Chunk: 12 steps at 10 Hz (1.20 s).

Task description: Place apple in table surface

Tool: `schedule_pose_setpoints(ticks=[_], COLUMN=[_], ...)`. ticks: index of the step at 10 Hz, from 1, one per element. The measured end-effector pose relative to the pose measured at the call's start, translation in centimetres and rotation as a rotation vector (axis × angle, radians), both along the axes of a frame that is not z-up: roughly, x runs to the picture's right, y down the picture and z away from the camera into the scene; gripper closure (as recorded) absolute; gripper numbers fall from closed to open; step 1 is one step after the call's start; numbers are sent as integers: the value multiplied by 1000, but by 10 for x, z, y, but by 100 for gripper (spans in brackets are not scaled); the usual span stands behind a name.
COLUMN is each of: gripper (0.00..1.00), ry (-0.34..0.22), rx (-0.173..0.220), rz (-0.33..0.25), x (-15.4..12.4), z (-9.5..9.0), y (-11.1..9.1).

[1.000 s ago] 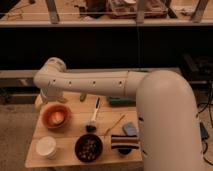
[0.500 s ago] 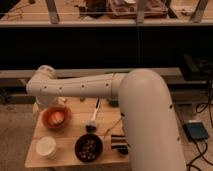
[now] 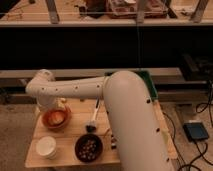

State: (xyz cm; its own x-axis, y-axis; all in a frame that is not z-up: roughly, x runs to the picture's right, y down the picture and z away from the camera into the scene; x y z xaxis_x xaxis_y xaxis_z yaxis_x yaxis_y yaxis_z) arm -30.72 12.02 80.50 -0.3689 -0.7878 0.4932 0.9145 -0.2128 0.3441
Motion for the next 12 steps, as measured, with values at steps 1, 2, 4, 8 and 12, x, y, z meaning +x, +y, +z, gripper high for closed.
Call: schedule_pose_setpoints(ticks=[1, 2, 4, 8, 12], gripper=[21, 27, 42, 32, 22], ry=[6, 12, 23, 77, 103], rx=[-4, -8, -11, 3, 12], rz=[-5, -13, -27, -34, -43], x=[-1, -3, -8, -2, 2], z=[5, 9, 16, 26, 28], y=[2, 5, 9, 10, 12])
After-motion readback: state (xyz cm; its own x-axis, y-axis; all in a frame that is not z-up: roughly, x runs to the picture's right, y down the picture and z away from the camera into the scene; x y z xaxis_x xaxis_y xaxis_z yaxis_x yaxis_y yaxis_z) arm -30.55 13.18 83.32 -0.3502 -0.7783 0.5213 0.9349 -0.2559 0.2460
